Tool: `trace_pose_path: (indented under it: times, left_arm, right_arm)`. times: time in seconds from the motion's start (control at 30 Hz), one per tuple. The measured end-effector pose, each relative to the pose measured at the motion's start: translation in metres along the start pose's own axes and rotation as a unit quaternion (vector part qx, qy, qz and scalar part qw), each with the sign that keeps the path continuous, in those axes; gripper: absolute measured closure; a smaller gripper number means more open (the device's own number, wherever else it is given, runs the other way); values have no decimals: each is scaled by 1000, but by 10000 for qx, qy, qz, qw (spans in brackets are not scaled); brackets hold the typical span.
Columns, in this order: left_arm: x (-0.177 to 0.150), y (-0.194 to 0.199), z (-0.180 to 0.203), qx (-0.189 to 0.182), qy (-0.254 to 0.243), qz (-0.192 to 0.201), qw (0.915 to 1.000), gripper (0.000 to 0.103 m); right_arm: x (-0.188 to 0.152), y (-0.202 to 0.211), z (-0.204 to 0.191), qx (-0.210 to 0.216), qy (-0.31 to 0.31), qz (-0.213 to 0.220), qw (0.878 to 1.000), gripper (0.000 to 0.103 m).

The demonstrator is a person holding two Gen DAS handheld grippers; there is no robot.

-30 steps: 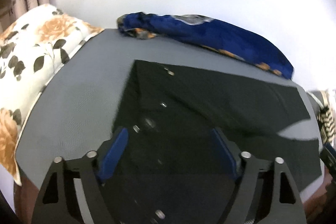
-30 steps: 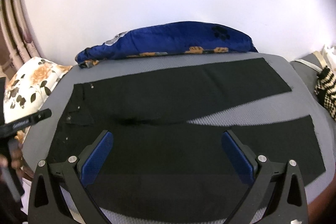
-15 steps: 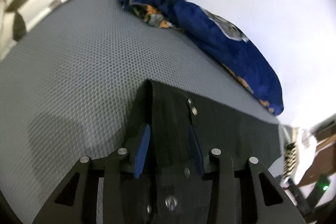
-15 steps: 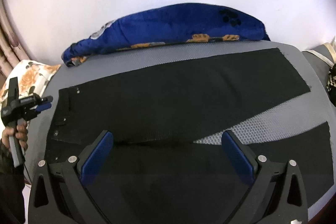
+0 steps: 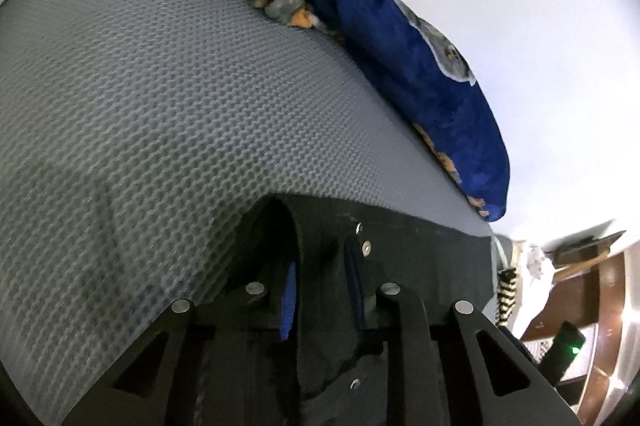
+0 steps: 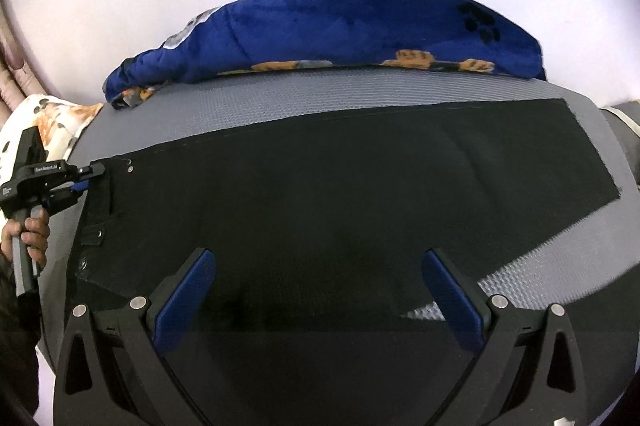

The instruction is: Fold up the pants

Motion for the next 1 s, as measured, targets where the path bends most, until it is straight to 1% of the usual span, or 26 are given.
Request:
trace_pose_path:
  times: [0.13, 0.2, 0.27, 0.3, 0.33, 0.43, 0.53, 0.57, 0.67, 0.73, 0.8, 0.87, 0.9, 0.97, 1.0]
  left_arm:
    - [1, -18, 7, -44, -53, 103, 9999, 80]
    - [0, -28, 8, 47, -62, 124, 9999, 80]
    - [-1, -31, 8, 24, -57, 303, 9995, 80]
    - [-2, -30, 10, 62, -89, 382, 9992, 88]
    - [-3, -29, 12, 63, -194, 492, 9986, 93]
    - [-7, -13, 27, -144, -518, 877, 9947, 94]
    - [-14, 10, 50, -583, -748, 1248, 9876, 95]
    - [-16, 19, 57, -737, -834, 1318, 9850, 95]
    - [-29, 40, 78, -1092, -1196, 1485, 9756, 95]
    - [-38, 51, 86, -1283, -1387, 1559, 9695, 95]
    - [-45, 64, 92, -1440, -1506, 1649, 9640, 95]
    - [-51, 69, 100, -1605, -1513, 1689, 9606, 95]
    - [-53, 71, 104, -1643, -1546, 1714, 9590, 95]
    - [-57, 77, 108, -1645, -1665, 1777, 9559, 95]
    - [-57, 79, 109, -1637, -1668, 1786, 9558, 95]
  right_arm:
    - [10, -19, -6, 252, 151, -44, 9996, 0]
    - [18, -32, -12, 508, 328, -86, 9981, 0]
    - [27, -45, -17, 685, 597, -148, 9958, 0]
    - [32, -53, -20, 801, 789, -199, 9935, 0]
    - [38, -62, -22, 911, 1020, -242, 9903, 0]
    - [52, -80, -26, 1261, 1507, -365, 9798, 0]
    - [66, -99, -32, 1683, 2088, -588, 9616, 1]
    - [73, -106, -34, 1894, 2309, -703, 9518, 1]
    - [87, -121, -40, 2401, 2627, -1053, 9286, 1]
    - [95, -129, -43, 2592, 2767, -1204, 9175, 2]
    - [99, -138, -48, 2851, 2891, -1479, 9018, 3]
    - [99, -145, -50, 3082, 2994, -1718, 8865, 6]
    - [96, -149, -52, 3258, 3028, -1905, 8751, 7]
    - [91, -159, -53, 3354, 3159, -2095, 8625, 15]
    - [88, -163, -53, 3409, 3182, -2211, 8565, 16]
Point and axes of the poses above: each gripper's, at about its wrist camera, not at the fingertips, and y roughly against the way its jaws point, z to its right, x to its top, the point moved 6 cm from there along -y, roughly the way its jaws point, and after that the axes turned 15 degrees about z, right-handed, at the moved point
